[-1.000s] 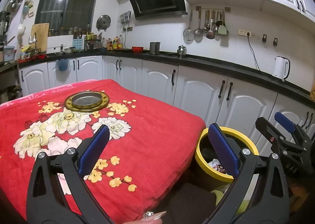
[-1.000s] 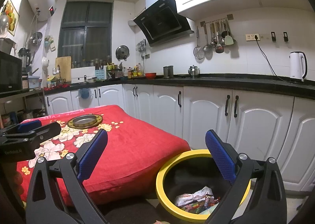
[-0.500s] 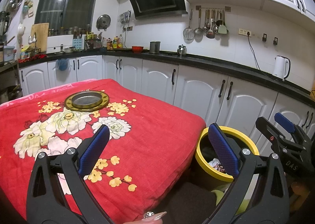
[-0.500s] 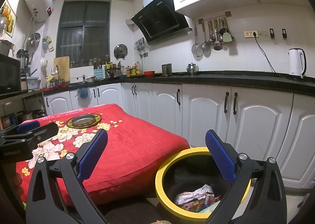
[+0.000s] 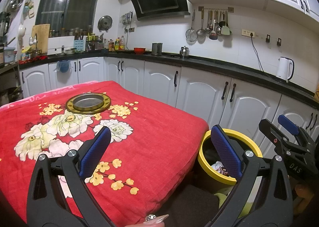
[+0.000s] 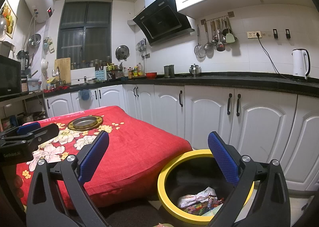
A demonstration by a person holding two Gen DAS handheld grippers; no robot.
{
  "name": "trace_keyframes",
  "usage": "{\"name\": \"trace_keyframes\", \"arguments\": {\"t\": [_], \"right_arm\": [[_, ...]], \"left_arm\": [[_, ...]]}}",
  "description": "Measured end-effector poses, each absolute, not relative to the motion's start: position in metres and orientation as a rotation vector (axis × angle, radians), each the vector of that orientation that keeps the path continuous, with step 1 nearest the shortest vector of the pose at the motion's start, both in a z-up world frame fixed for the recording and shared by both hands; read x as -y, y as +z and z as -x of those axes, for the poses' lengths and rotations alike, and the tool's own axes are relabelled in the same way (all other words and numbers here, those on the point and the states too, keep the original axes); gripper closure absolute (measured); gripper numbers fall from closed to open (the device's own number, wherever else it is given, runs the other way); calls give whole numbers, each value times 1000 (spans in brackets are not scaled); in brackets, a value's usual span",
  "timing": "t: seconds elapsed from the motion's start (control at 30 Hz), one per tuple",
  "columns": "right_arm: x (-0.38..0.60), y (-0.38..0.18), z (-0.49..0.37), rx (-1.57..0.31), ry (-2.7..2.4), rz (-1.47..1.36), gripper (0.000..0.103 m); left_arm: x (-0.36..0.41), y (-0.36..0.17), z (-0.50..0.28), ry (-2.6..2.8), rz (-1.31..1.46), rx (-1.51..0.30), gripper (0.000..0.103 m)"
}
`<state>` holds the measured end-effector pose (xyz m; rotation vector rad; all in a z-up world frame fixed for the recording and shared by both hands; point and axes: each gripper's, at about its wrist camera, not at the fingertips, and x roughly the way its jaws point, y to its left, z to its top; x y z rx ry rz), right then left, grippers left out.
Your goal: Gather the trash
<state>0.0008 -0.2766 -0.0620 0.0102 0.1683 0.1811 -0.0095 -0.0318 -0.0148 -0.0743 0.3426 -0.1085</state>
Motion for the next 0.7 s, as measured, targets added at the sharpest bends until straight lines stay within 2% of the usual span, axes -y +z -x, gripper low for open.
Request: {"name": "trace_keyframes", "arguments": {"t": [0.7], "right_arm": [[277, -62, -1, -169, 181, -12, 6]], "left_arm": [[32, -15, 10, -111, 74, -343, 11]]}}
